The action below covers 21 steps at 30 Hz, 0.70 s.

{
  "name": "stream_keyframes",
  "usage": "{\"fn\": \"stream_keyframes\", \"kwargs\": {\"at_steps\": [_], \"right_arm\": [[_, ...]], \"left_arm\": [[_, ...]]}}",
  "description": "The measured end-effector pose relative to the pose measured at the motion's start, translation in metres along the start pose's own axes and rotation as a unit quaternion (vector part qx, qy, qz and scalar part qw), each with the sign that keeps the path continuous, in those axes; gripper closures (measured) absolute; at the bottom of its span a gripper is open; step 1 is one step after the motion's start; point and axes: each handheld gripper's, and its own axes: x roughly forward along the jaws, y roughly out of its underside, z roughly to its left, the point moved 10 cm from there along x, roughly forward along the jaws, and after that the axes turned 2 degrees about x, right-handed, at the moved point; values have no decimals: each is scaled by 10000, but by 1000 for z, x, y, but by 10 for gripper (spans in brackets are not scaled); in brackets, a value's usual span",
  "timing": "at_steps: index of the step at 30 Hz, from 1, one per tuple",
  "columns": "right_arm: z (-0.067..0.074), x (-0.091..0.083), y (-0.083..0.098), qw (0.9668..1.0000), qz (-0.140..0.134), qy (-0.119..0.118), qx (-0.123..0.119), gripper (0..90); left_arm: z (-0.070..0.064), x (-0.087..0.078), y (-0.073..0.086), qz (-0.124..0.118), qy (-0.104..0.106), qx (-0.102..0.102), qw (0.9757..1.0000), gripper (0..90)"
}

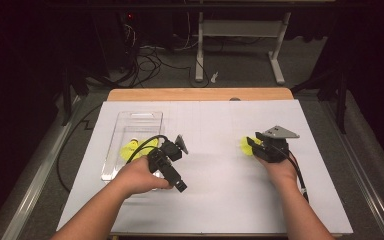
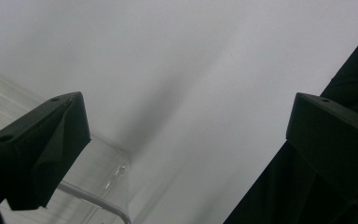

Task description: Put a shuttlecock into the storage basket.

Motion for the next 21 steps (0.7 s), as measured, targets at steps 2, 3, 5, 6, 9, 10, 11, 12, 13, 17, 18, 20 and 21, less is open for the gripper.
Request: {"fn": "stream_keyframes", "kwargs": {"at_steps": [2,3,5,6,9,10,11,12,13,17,18,20,21], "right_arm": [[1,2,1,10000,40,10,-8,617],[0,3,2,10000,56,23,-46,625],[0,4,3,9999,86,57,-44,639],[0,5,4,9999,98,79,-41,650],[-1,6,6,9998,154,127,-38,686],[-1,6,7,9997,175,150,-44,695],[-1,6,7,9997,184,153,-34,700],[-1,6,8,9997,193,152,-12,708],[0,6,8,9996,214,160,3,721],[2,5,7,9997,179,150,-66,807],[2,4,7,9997,176,163,-72,819],[1,3,7,9997,165,168,-75,858],[1,3,7,9997,161,183,-74,871]], "left_arm": [[1,0,0,7,-15,7,10000,5],[1,0,0,7,-16,7,10000,5],[0,1,0,-18,2,-9,10000,5],[0,1,0,-17,4,-8,10000,5],[0,1,1,2,-3,12,10000,5],[0,1,1,27,-7,19,10000,5],[0,2,1,37,-3,22,10000,5],[1,3,1,50,-8,44,10000,5],[0,4,1,43,0,29,10000,5],[1,5,2,36,21,4,10000,5],[0,6,2,18,25,-23,10000,5],[1,7,3,45,23,-48,10000,5],[1,7,4,101,25,-4,9999,5]]}}
